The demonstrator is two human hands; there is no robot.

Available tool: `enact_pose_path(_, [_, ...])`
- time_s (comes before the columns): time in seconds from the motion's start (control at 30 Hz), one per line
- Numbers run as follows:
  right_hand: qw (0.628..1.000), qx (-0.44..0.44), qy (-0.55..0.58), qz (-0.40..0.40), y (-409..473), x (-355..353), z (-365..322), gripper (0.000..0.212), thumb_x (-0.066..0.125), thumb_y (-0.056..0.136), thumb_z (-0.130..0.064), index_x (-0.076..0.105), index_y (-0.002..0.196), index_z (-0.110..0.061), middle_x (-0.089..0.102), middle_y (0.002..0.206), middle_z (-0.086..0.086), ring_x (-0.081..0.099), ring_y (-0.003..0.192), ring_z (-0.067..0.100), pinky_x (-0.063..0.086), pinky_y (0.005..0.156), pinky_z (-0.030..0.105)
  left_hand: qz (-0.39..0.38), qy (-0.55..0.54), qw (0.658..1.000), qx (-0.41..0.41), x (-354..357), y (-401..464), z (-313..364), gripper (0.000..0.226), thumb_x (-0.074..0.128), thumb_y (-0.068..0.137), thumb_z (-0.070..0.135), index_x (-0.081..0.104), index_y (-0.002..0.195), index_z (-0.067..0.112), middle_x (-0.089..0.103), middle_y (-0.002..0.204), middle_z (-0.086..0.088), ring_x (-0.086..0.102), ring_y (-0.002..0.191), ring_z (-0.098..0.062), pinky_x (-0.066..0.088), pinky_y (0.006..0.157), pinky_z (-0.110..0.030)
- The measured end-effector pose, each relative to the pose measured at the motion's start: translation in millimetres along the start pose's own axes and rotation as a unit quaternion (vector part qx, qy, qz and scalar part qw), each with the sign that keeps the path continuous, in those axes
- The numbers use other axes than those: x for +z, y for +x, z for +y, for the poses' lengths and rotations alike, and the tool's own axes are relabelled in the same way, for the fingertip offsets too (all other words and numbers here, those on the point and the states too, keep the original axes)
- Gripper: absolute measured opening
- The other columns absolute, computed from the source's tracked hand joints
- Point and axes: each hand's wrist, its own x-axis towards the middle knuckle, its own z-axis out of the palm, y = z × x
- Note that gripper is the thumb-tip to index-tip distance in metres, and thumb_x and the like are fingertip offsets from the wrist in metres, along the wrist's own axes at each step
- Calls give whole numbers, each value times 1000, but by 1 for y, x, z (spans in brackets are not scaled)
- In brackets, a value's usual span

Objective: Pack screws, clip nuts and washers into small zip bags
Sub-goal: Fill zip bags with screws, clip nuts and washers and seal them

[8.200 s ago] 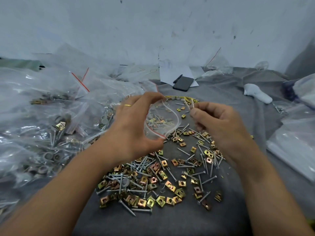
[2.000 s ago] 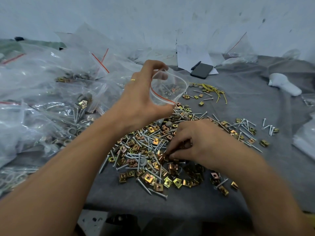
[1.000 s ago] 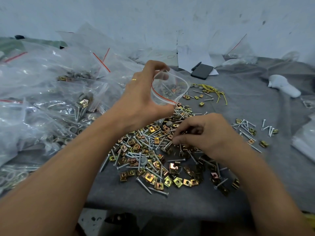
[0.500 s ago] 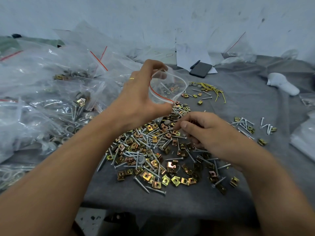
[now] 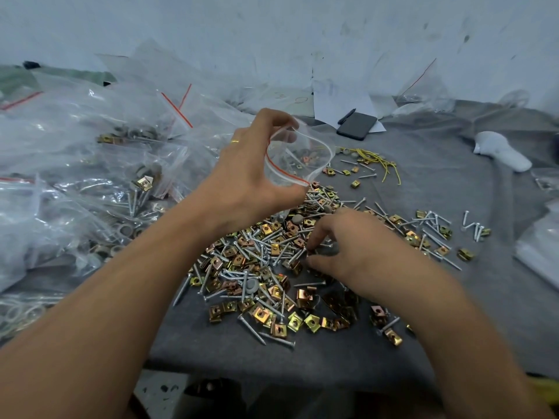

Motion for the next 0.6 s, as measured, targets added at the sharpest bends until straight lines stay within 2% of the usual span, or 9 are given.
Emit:
enact_pose_path(0.07, [1000, -11, -2, 11, 1, 1, -2, 17, 73, 93, -42, 76, 106, -31, 53, 92, -13, 58, 106, 15, 40, 80, 25, 1, 0, 1000, 0, 0, 0, 1, 73, 78, 74, 41, 43, 137, 32, 63, 133, 9, 49, 139, -11, 42, 114, -41])
enact_pose_path(0.17, [998, -13, 58, 21, 2, 4, 6, 13, 66, 96, -38, 73, 96, -27, 64, 93, -10, 61, 87, 10, 47, 72, 29, -2, 3, 1000, 0, 0, 0, 1, 74, 78, 74, 40, 43, 138, 31, 62, 133, 10, 49, 139, -12, 41, 114, -43])
enact_pose_path(0.23, [994, -8, 101, 39, 4, 5, 18, 14, 60, 98, -34, 68, 92, -24, 65, 86, -10, 58, 73, 7, 44, 61, 26, -4, 3, 1000, -1, -1, 0, 1, 74, 78, 74, 41, 43, 138, 31, 62, 133, 11, 49, 138, -11, 41, 113, -40])
enact_pose_path(0.3, [958, 41, 271, 86, 9, 3, 27, 21, 53, 100, -27, 63, 86, -15, 56, 66, -11, 48, 55, 6, 37, 54, 26, -4, -1, 1000, -2, -1, 0, 1, 74, 78, 73, 42, 43, 138, 32, 62, 134, 11, 48, 138, -9, 41, 113, -36])
enact_pose_path(0.33, [894, 78, 426, 114, 12, -2, 29, 24, 48, 99, -21, 56, 79, -9, 46, 59, -7, 41, 49, 9, 34, 53, 28, -4, -1, 1000, -2, -1, 0, 1, 74, 78, 74, 42, 42, 138, 32, 62, 134, 11, 48, 139, -10, 41, 113, -37])
enact_pose_path(0.4, [677, 83, 723, 113, 14, -9, 34, 25, 38, 94, -13, 44, 70, -11, 34, 61, -2, 31, 49, 12, 30, 50, 29, -8, 1, 1000, -4, -1, 0, 1, 74, 78, 74, 43, 42, 138, 33, 62, 135, 12, 48, 139, -12, 41, 114, -41])
enact_pose_path(0.47, [508, 68, 855, 76, 12, -11, 37, 21, 38, 93, -15, 46, 75, -13, 39, 68, 0, 35, 54, 13, 35, 48, 26, -12, -1, 1000, -6, -1, 1, 1, 74, 79, 74, 42, 42, 138, 33, 62, 136, 11, 49, 139, -12, 41, 115, -43])
enact_pose_path(0.53, [415, 71, 905, 66, 8, -11, 42, 17, 42, 95, -14, 55, 85, -6, 54, 78, 7, 53, 63, 17, 48, 53, 28, -17, -3, 1000, -3, 1, 0, 1, 75, 80, 73, 40, 43, 138, 33, 62, 136, 10, 49, 139, -11, 42, 115, -41])
enact_pose_path(0.6, [381, 85, 917, 81, 5, -11, 43, 27, 42, 101, -14, 63, 103, 3, 68, 98, 19, 72, 86, 30, 62, 70, 37, -23, -2, 1000, 1, 3, 0, 3, 77, 81, 72, 40, 43, 138, 36, 61, 136, 10, 50, 138, -9, 43, 113, -37])
